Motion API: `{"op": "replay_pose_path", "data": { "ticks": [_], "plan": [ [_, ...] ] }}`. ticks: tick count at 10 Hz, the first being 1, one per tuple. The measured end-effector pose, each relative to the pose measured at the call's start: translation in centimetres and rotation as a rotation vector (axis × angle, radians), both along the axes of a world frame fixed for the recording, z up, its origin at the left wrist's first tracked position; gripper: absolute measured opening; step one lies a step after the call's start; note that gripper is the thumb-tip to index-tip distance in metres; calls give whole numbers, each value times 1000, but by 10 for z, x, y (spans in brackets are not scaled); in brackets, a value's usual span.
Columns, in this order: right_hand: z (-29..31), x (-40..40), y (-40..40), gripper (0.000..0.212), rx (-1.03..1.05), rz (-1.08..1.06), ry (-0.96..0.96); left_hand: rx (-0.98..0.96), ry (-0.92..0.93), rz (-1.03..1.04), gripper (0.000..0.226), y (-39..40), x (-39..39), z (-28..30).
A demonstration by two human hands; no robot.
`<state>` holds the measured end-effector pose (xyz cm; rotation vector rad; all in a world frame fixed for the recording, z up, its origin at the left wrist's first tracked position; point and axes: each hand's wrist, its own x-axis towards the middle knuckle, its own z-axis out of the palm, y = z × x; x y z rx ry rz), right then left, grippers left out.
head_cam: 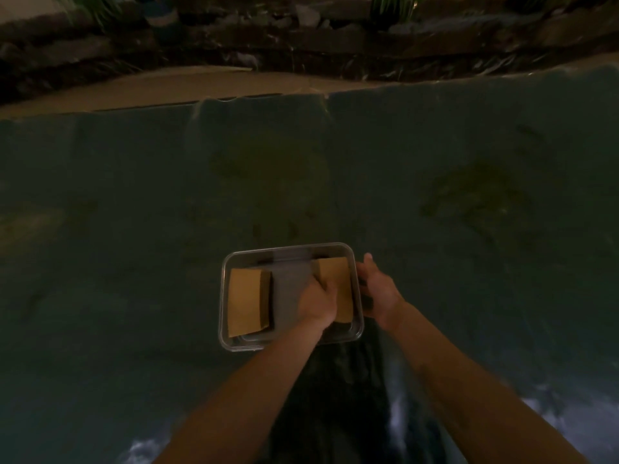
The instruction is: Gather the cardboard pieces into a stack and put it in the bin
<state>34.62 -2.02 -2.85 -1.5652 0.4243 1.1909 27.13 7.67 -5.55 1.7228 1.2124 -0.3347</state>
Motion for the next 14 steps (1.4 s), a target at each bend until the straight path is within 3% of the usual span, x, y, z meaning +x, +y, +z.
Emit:
{"op": "replay_pose_path", "data": {
  "ticks": [2,5,7,8,10,11,12,13,14],
  "plan": [
    [-1,-3,3,63,-7,-13,-7,80,82,-116,18,-8,0,-8],
    [-3,-6,3,62,-12,23,2,107,-11,-82,35,-2,-7,-8],
    [-5,-10,6,75,-31,77,19,102,42,-125,27,-3,-6,-2],
    [-4,-11,8,81,-30,122,30,50,12,-160,12,-3,-10,0],
    [3,-8,3,74,62,92,6,-40,15,-224,36,5,-16,1],
    [5,-8,0,72,33,94,-37,-111,-14,-153,32,8,-19,4],
    [8,-10,-5,64,2,8,-55,-249,-36,-2,9,12,-21,13],
    [8,-13,-13,65,14,-35,-70,-218,-114,22,12,17,-28,22],
    [15,-16,-26,66,40,-90,-176,47,-265,19,20,32,-50,35]
  ]
}}
